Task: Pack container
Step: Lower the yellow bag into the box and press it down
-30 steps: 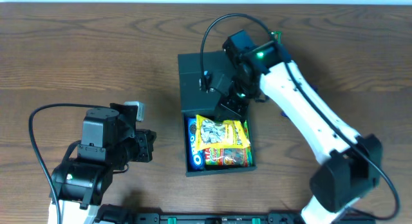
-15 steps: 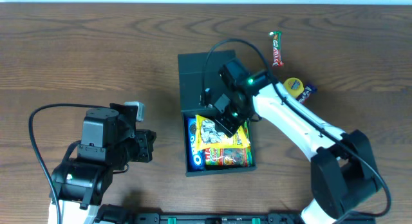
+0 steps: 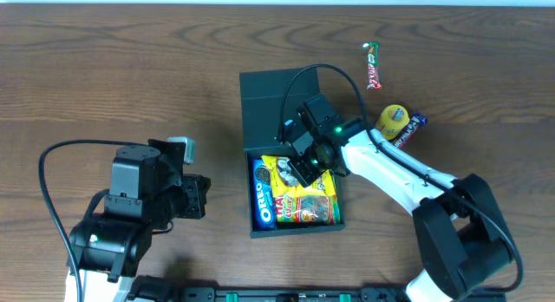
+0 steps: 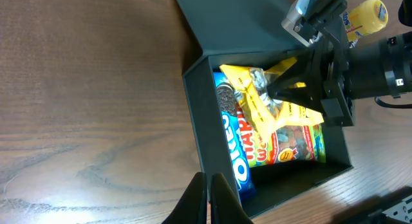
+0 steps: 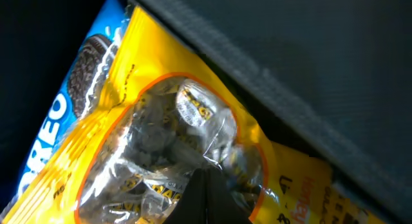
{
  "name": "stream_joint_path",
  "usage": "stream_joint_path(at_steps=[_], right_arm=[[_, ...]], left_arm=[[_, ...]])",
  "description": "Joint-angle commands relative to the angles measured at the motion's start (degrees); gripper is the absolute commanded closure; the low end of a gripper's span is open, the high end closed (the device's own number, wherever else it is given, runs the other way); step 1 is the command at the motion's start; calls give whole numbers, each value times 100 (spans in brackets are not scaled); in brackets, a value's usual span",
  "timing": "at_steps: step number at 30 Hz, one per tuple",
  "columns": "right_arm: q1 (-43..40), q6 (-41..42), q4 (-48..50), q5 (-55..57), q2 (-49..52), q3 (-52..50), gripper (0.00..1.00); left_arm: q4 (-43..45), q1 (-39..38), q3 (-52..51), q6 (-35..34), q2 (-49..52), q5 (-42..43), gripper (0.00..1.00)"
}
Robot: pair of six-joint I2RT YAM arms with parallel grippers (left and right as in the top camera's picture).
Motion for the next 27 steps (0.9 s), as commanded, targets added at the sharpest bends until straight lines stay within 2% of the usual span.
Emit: stream_joint_path(at_steps=[1,5,12,16,27], right_arm=[[7,195,-63,546,44,-92,99],[2,210,-538,278,-240,267,99],[2,192,-953,468,-977,505,99],[2,201,-1193,601,-940,439,99],[13,212,-1088,599,-411,197,99]], left_arm=[[-15,17,127,105,-26,37,94],[-15,17,127,105,-26,37,94],[-15,17,127,105,-26,37,94],[-15,17,127,105,-26,37,94],[-15,17,127,105,-26,37,95]])
